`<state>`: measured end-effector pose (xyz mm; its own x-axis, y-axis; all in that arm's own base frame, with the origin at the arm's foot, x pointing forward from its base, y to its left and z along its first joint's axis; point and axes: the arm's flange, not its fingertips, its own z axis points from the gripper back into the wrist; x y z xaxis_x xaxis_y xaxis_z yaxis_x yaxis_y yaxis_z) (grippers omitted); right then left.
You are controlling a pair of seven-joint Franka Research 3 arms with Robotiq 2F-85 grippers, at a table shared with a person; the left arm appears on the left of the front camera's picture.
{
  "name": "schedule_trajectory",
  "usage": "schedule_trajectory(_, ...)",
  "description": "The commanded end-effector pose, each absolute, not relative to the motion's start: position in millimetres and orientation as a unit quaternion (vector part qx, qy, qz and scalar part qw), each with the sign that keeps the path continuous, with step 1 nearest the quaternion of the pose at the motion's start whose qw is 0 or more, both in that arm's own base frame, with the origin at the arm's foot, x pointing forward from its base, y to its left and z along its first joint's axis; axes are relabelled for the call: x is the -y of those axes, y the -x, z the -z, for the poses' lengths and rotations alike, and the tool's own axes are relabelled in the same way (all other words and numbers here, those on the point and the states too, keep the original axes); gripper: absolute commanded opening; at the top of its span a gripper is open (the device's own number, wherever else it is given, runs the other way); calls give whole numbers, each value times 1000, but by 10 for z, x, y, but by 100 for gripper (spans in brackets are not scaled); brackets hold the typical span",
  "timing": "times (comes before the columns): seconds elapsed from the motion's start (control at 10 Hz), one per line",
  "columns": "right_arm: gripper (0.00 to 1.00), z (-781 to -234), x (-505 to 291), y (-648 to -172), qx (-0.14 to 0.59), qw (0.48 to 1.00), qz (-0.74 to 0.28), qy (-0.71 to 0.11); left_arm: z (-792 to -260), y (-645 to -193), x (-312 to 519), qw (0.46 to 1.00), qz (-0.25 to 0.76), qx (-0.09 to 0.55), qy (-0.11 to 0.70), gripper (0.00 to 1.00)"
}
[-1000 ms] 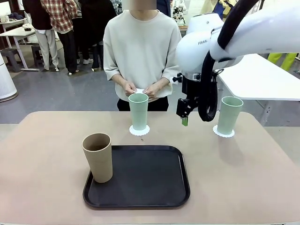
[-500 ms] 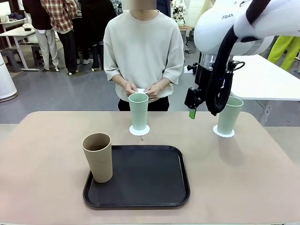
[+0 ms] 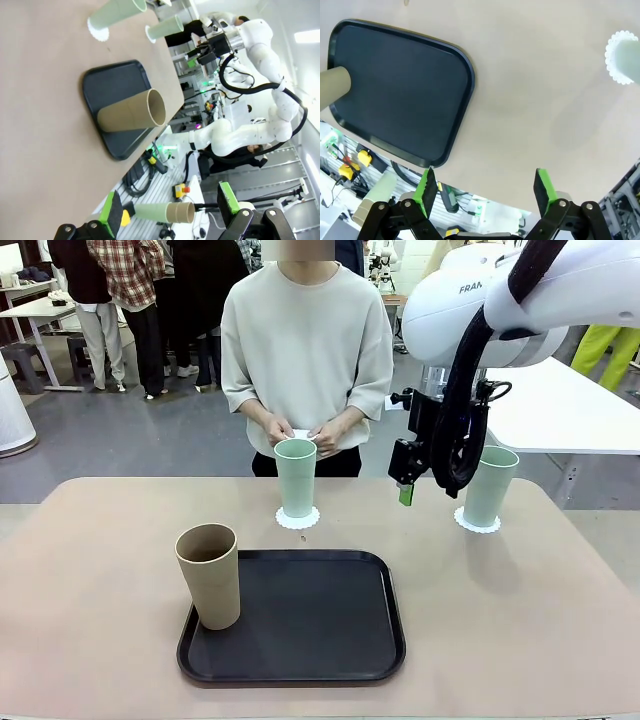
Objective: Place coasters on the table and set cups on them.
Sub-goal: Take one Reusable plastic cup from the Flat Tray and place it on a coaster set by the human.
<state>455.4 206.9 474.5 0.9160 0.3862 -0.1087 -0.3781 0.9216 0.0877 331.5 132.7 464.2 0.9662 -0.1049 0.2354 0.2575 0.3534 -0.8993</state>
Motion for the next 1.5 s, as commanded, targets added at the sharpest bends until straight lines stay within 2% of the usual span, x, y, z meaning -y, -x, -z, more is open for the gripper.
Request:
schedule_trajectory(0.0, 100, -4779, -2053, -4571, -65, 978, -196, -27, -4659, -3299, -1335, 816, 113, 72, 562, 100)
schedule_trajectory(0.3, 100, -4757, -2070, -4559, -61, 978, -195, -33, -4659, -3299, -1335, 816, 113, 72, 562, 100)
schedule_trajectory(0.4, 100, -5023, -1837, -4280, -92, 966, -173, -169, -4659, -3299, -1335, 816, 113, 72, 562, 100)
schedule_trajectory(0.5, 100, -5362, -1486, -3985, -93, 927, -165, -325, -4659, -3299, -1335, 816, 113, 72, 562, 100)
schedule_trajectory(0.6, 100, -5624, -1008, -3787, -102, 866, -157, -464, -4659, -3299, -1335, 816, 113, 72, 562, 100)
schedule_trajectory(0.7, 100, -5735, -531, -3724, -98, 831, -123, -534, -4659, -3299, -1335, 816, 113, 72, 562, 100)
schedule_trajectory(0.8, 100, -5691, -83, -3729, -123, 801, -87, -580, -4659, -3299, -1335, 816, 113, 72, 562, 100)
schedule_trajectory(1.0, 100, -5359, 675, -3727, -115, 751, 1, -651, -4659, -3299, -1335, 816, 113, 72, 562, 100)
schedule_trajectory(1.2, 100, -4911, 1004, -3799, -107, 734, 79, -666, -4659, -3299, -1335, 816, 113, 72, 562, 100)
schedule_trajectory(1.4, 100, -4646, 1073, -3869, -89, 745, 116, -651, -4659, -3299, -1335, 816, 113, 72, 562, 100)
